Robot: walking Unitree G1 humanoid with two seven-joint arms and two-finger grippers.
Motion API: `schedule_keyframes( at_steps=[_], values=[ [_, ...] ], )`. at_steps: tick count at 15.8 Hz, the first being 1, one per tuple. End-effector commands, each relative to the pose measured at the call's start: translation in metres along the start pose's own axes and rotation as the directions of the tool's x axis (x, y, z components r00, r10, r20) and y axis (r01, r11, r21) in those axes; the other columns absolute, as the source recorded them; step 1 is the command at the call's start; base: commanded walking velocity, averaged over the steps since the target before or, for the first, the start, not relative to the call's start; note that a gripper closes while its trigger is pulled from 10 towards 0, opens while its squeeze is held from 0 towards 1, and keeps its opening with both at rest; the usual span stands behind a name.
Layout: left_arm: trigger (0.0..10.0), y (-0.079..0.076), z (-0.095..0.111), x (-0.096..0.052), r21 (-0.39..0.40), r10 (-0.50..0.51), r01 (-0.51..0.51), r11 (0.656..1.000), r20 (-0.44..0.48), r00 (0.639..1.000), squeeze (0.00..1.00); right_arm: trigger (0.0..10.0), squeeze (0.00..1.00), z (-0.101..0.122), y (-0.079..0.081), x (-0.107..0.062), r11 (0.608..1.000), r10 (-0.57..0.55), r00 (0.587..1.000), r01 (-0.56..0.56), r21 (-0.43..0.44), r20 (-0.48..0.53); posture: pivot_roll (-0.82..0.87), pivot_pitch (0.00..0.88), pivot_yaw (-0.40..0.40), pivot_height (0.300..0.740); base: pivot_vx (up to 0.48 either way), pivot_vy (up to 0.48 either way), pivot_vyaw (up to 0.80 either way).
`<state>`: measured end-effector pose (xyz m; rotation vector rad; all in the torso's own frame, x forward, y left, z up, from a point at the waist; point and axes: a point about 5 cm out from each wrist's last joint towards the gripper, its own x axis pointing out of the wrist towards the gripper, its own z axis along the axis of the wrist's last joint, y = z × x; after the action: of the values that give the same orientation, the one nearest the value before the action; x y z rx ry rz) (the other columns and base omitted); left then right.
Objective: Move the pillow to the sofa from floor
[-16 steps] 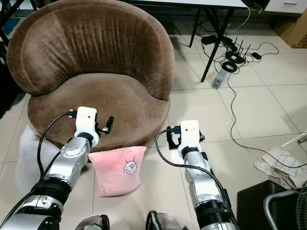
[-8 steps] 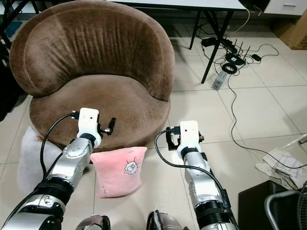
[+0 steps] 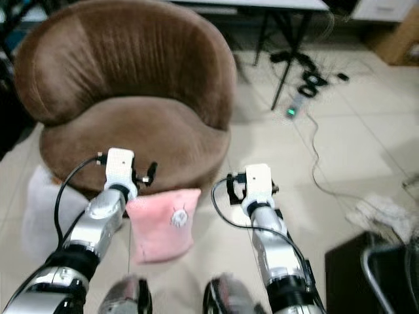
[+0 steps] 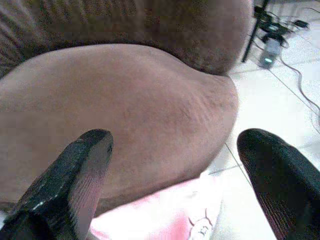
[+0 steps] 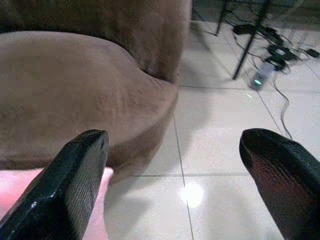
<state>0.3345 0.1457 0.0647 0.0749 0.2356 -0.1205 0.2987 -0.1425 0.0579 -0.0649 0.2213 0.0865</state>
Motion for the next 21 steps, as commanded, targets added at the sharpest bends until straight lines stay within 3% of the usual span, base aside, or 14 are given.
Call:
schedule_keyframes(
  at_steps=[1,10,18,21],
  values=[
    [10.0,-0.004,-0.006,-0.001,-0.006,-0.011,0.011,1.000,-0.021,1.000,0.00,10.0,0.00,-0.007,-0.004,-0.004,1.000,-0.008,0.999,0.008,0.004,-0.034,-0.14,0.132,-0.045,0.625,0.000,0.000,0.00],
    [10.0,-0.008,-0.011,-0.004,-0.031,-0.008,0.007,0.999,-0.039,0.999,0.00,10.0,0.00,-0.012,-0.004,-0.008,1.000,0.003,0.998,-0.003,-0.007,-0.060,-0.14,0.148,-0.057,0.530,0.000,0.000,0.00],
    [10.0,-0.009,-0.015,-0.005,-0.042,-0.006,0.004,0.999,-0.050,0.999,0.00,10.0,0.00,-0.013,-0.006,-0.010,1.000,0.007,0.997,-0.009,-0.023,-0.078,-0.14,0.153,-0.060,0.520,0.000,0.000,0.00],
    [10.0,-0.009,-0.016,-0.006,-0.039,-0.007,0.005,0.999,-0.053,0.999,0.00,10.0,0.00,-0.015,-0.003,-0.012,1.000,0.020,0.996,-0.022,-0.023,-0.088,-0.15,0.153,-0.058,0.495,0.000,0.000,0.00]
  ],
)
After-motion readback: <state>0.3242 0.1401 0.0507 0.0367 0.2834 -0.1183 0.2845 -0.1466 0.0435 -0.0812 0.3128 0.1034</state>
